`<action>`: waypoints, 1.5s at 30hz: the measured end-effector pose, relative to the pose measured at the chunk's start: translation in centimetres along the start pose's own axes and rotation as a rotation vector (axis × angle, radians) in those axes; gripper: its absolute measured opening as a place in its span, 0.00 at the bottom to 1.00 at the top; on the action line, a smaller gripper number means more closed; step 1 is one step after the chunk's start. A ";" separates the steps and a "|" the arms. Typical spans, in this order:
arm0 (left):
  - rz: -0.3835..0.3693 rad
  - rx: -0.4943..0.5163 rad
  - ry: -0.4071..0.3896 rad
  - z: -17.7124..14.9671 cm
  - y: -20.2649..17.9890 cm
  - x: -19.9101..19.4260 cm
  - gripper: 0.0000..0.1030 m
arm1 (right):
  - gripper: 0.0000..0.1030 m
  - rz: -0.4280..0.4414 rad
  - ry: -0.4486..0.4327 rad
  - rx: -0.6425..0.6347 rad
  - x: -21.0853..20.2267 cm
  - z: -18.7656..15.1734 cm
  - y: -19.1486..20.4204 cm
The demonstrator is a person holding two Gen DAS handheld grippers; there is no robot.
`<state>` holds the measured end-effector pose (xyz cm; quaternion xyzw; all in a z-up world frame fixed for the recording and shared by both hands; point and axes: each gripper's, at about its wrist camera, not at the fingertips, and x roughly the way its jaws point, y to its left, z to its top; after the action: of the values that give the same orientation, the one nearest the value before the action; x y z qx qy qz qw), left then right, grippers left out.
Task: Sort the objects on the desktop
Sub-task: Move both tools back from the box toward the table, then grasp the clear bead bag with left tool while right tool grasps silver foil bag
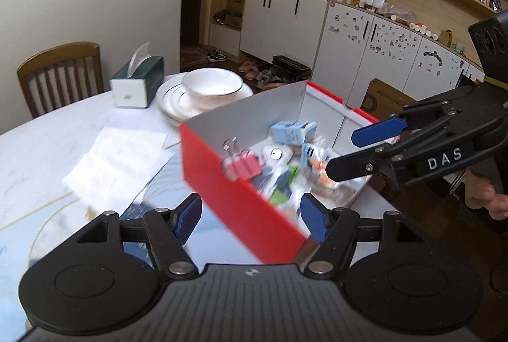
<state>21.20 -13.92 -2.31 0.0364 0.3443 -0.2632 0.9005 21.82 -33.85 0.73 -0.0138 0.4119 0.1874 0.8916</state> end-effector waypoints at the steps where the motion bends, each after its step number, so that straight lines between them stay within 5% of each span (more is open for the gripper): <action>1: 0.003 -0.003 0.000 -0.5 0.4 -0.6 0.66 | 0.66 0.004 0.000 0.001 0.1 -0.1 0.7; 5: 0.022 0.000 -0.003 -2.2 2.0 -2.8 0.74 | 0.66 0.008 0.005 -0.010 0.6 -0.4 3.6; 19: 0.050 -0.033 0.023 -9.0 8.5 -9.1 0.81 | 0.70 0.055 0.038 -0.036 3.4 -1.6 13.7; 25: 0.077 -0.046 0.048 -11.9 11.3 -10.9 0.89 | 0.71 0.063 0.058 -0.035 5.2 -2.1 17.5; 27: 0.084 -0.045 0.061 -12.8 12.0 -11.2 1.00 | 0.71 0.062 0.065 -0.032 5.9 -2.2 18.7; 45: 0.125 -0.018 0.140 -19.7 16.3 -11.2 1.00 | 0.72 0.056 0.181 -0.026 13.9 -1.5 28.1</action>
<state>10.47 9.96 -11.99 0.0678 0.4056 -0.1999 0.8893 19.26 -3.54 -6.87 -0.0307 0.4885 0.2153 0.8450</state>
